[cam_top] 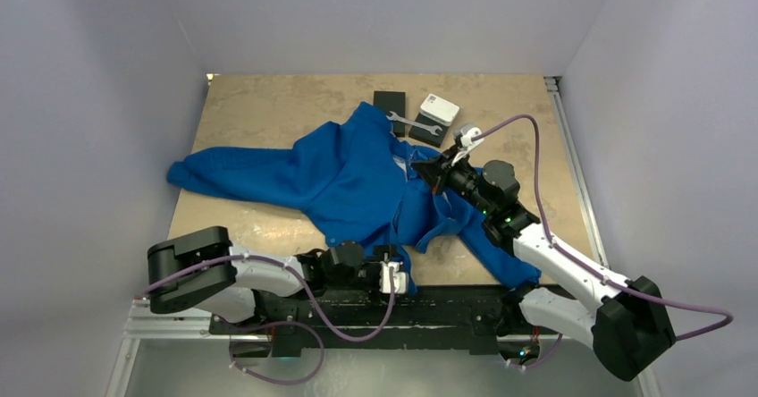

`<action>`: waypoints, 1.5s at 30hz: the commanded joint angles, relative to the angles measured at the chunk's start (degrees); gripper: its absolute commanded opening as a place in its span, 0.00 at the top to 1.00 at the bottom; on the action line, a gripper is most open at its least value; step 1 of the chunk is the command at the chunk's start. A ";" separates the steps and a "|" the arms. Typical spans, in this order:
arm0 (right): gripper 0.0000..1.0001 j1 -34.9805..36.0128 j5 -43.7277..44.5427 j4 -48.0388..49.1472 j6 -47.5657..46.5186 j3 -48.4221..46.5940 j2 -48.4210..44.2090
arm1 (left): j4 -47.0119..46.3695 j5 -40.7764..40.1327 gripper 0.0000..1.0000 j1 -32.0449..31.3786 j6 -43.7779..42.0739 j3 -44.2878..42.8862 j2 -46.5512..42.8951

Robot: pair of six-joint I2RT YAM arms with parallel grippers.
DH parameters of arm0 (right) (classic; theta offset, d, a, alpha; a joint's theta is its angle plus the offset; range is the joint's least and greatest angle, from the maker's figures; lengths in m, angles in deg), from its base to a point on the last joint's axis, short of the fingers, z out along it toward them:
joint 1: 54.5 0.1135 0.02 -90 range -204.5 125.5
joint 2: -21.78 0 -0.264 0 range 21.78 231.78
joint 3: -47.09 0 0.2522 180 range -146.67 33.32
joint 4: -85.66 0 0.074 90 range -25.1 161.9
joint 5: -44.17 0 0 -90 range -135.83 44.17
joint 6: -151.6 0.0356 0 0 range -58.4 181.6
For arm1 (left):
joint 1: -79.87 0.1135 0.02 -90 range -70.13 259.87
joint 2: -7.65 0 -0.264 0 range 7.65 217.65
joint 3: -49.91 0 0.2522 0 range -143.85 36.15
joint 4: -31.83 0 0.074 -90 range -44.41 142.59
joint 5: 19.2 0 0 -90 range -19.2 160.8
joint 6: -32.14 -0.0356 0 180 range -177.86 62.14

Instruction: Zip up the jacket

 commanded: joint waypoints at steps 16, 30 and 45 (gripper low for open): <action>1.00 -1.21 0.09 0.16 -0.74 0.70 -4.23 | 15.83 -9.16 1.00 2.15 -6.35 -12.72 2.17; 1.00 -2.03 -20.56 -6.09 -9.35 -10.25 0.52 | 66.71 16.07 1.00 52.85 -40.57 -44.64 -11.77; 1.00 -0.99 -55.27 -17.88 -13.04 -26.38 3.77 | 70.14 49.24 1.00 52.01 -14.42 -56.43 -20.17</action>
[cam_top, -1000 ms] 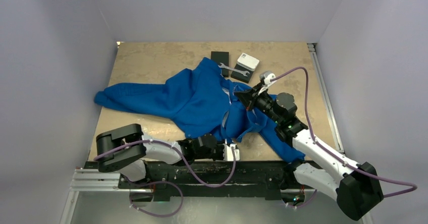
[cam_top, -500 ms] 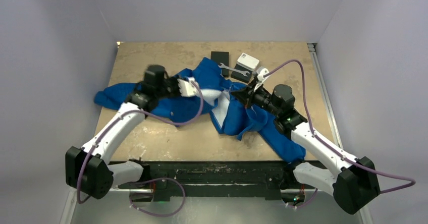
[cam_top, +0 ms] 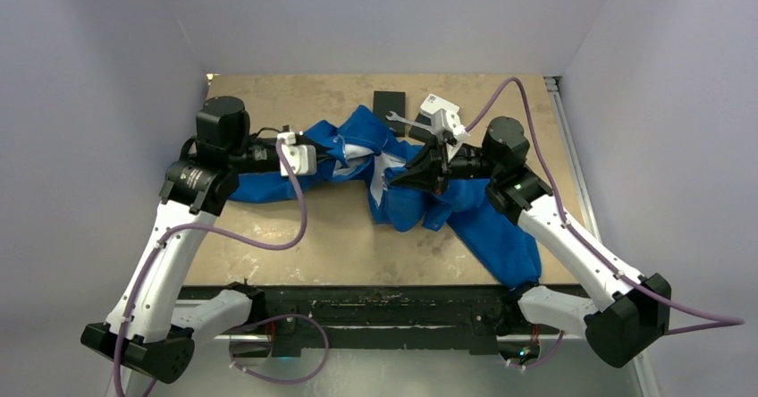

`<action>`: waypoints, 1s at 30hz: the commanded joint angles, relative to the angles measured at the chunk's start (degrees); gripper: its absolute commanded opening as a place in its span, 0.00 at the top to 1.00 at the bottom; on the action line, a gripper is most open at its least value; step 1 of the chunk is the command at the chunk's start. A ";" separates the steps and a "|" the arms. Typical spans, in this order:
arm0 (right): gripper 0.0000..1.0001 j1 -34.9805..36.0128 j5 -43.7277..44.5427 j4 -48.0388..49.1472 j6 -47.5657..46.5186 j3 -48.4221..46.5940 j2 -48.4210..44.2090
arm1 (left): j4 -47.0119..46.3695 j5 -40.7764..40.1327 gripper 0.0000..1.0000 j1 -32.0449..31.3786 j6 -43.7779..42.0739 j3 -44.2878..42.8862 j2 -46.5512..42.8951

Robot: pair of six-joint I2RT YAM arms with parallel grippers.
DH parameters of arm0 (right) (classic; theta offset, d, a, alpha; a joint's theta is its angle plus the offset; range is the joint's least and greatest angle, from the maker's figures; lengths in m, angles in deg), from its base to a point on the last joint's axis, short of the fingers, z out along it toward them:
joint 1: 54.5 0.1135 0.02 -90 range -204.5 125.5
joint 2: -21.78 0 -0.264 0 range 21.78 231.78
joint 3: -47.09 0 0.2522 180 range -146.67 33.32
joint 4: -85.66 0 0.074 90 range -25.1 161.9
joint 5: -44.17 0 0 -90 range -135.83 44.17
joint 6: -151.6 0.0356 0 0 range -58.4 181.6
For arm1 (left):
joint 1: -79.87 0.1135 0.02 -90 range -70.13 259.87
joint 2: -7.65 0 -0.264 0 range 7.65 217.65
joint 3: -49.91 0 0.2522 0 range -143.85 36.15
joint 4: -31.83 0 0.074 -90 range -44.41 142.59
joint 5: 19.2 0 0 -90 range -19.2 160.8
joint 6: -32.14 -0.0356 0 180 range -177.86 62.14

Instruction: Zip up the jacket

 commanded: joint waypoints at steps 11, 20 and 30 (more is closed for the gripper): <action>1.00 0.69 -16.93 -11.02 -3.41 -14.20 6.08 | -1.22 3.36 1.00 -4.63 19.14 -0.18 0.04; 1.00 2.63 -16.14 -21.33 -8.65 -17.65 8.96 | -4.96 -2.75 1.00 -9.71 28.90 1.28 0.50; 1.00 2.69 -12.46 -17.24 -4.81 -14.11 5.38 | -2.27 -9.65 1.00 -9.76 35.18 0.53 0.59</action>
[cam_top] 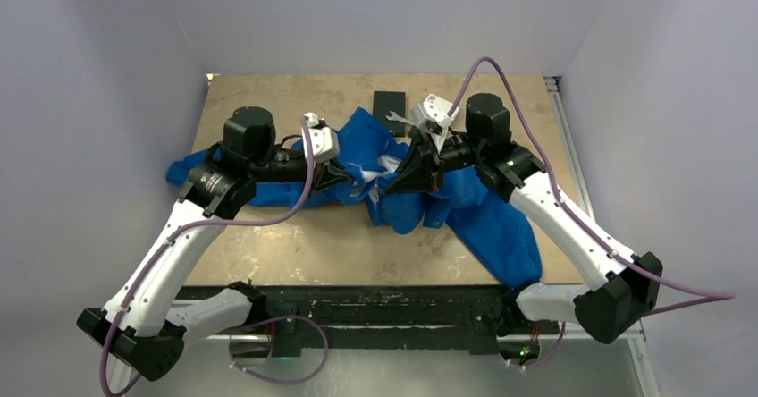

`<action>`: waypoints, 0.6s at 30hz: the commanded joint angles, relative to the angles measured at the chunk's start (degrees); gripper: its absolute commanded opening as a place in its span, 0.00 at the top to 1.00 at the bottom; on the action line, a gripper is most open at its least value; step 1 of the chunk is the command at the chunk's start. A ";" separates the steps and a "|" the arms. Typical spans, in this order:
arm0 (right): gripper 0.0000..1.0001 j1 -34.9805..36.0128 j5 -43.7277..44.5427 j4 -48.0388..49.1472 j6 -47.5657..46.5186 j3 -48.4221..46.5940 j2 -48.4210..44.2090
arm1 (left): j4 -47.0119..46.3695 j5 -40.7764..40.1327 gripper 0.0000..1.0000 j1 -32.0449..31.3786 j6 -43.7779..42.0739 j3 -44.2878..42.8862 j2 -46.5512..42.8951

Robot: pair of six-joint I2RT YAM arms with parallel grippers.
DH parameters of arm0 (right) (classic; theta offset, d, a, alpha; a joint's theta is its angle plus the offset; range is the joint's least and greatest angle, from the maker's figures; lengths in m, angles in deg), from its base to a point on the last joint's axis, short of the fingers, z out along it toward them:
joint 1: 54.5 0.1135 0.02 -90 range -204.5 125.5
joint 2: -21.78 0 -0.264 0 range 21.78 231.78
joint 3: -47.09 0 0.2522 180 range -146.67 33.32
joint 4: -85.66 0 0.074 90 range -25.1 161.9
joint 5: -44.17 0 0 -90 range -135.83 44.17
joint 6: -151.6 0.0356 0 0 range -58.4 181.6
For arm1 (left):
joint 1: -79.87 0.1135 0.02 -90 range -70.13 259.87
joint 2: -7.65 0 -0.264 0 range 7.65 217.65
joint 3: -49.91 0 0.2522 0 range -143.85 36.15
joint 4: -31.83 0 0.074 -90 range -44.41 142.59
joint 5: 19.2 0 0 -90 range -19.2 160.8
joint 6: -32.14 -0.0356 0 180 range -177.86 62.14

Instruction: Zip up the jacket

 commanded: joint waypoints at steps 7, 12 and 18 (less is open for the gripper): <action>1.00 0.35 5.17 6.42 3.94 2.48 -3.59 | 0.08 -9.29 1.00 -2.28 9.75 -6.00 2.76; 1.00 0.27 7.97 7.09 4.21 3.31 -3.92 | -2.82 -7.86 1.00 -2.29 11.03 -2.36 0.45; 1.00 0.32 7.60 9.12 7.21 3.70 -2.55 | -1.24 -5.60 1.00 -2.29 6.45 -0.66 -0.51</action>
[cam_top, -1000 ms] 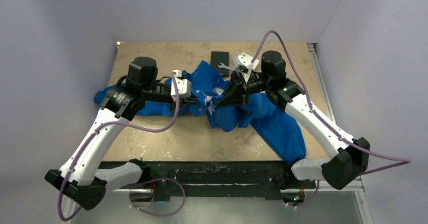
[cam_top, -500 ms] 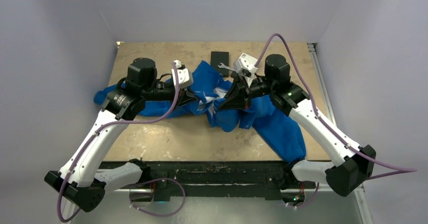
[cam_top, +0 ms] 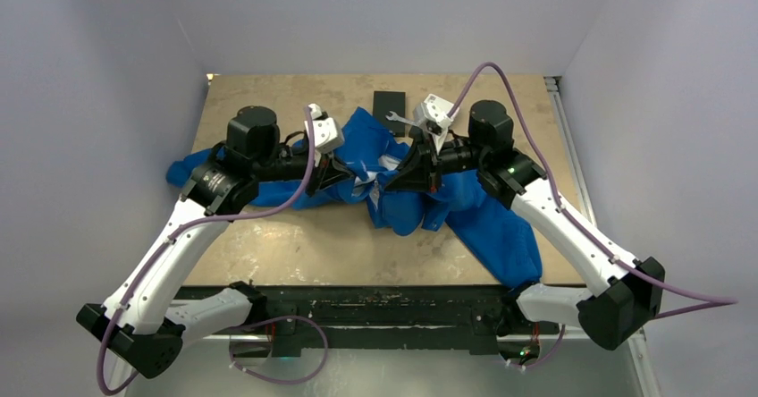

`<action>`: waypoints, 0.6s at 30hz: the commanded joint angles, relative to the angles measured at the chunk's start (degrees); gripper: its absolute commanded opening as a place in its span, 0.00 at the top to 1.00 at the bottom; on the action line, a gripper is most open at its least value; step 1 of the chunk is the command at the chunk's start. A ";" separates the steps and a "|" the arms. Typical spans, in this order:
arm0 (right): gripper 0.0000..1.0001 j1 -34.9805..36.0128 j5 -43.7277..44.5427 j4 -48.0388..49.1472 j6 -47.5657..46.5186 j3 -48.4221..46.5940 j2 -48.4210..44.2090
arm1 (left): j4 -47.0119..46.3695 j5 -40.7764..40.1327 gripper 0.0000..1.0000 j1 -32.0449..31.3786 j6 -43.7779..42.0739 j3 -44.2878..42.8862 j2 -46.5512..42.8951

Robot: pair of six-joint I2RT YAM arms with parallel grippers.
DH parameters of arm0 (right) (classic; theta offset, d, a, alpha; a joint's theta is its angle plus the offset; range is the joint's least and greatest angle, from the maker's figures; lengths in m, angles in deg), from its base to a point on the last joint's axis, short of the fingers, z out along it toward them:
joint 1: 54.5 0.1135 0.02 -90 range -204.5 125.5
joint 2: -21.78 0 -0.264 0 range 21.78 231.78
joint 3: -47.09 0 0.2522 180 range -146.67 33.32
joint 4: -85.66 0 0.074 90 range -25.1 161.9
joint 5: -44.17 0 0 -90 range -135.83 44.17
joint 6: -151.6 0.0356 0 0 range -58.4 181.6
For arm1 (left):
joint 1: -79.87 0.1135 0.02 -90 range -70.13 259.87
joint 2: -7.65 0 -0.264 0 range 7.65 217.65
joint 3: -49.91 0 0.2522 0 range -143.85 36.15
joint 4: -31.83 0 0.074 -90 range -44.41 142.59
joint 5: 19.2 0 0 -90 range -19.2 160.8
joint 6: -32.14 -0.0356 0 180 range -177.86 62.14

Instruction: Zip up the jacket

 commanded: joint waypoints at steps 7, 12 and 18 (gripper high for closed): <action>1.00 0.31 0.77 3.36 3.07 -2.25 1.95 | -0.24 -0.92 1.00 -0.38 -3.24 0.90 -1.75; 1.00 0.15 0.12 2.37 2.55 -1.90 1.65 | 1.83 -9.61 1.00 -0.69 -6.19 -0.42 1.02; 1.00 -0.21 1.58 -0.84 -0.21 -1.72 1.85 | 16.11 -18.48 1.00 -0.61 -18.14 -14.70 13.97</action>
